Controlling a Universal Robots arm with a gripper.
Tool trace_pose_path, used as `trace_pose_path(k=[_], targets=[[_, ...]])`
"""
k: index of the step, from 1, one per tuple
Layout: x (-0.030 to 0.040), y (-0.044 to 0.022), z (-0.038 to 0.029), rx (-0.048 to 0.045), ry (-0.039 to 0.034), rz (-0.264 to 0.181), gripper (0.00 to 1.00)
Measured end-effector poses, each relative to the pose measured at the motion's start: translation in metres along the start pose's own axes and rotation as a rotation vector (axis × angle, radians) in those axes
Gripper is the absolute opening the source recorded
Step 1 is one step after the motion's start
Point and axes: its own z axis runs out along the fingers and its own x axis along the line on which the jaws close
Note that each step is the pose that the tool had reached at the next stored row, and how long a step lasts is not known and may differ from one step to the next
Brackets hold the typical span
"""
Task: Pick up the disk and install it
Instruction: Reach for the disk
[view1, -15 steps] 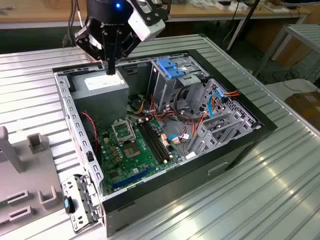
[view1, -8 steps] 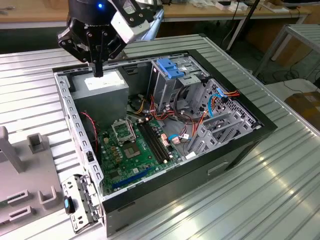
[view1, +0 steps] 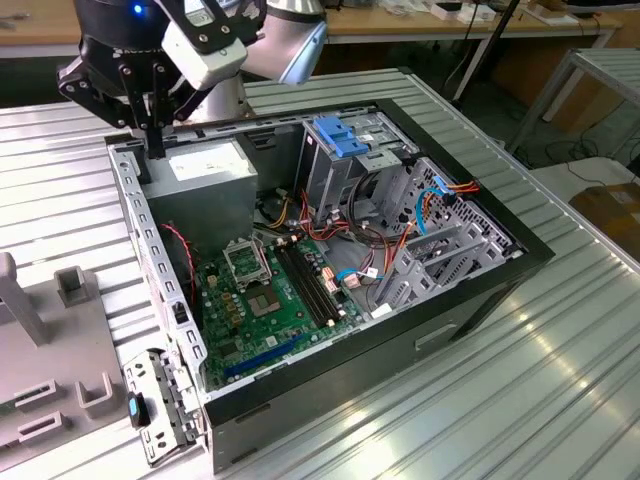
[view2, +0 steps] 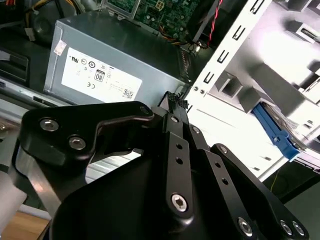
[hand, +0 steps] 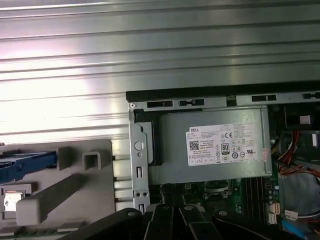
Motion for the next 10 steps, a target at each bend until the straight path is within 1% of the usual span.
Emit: trace_pose_path(k=[1, 2, 4, 5, 6, 8, 10], targets=[[0.0012, 0.0002, 0.0, -0.0001, 0.0, 0.0, 0.11], [0.0047, 0.0005, -0.0001, -0.0001, 0.0, 0.0, 0.11], [0.0091, 0.0005, -0.0002, 0.0, 0.0, 0.0, 0.11], [0.0132, 0.0004, -0.0003, -0.0001, 0.0, 0.0, 0.11], [0.015, 0.0003, -0.0004, 0.0, 0.0, 0.0, 0.11], [0.0208, -0.0001, -0.0005, 0.0, 0.0, 0.0, 0.11], [0.029, -0.0007, -0.0007, -0.0001, -0.0001, 0.0, 0.11]])
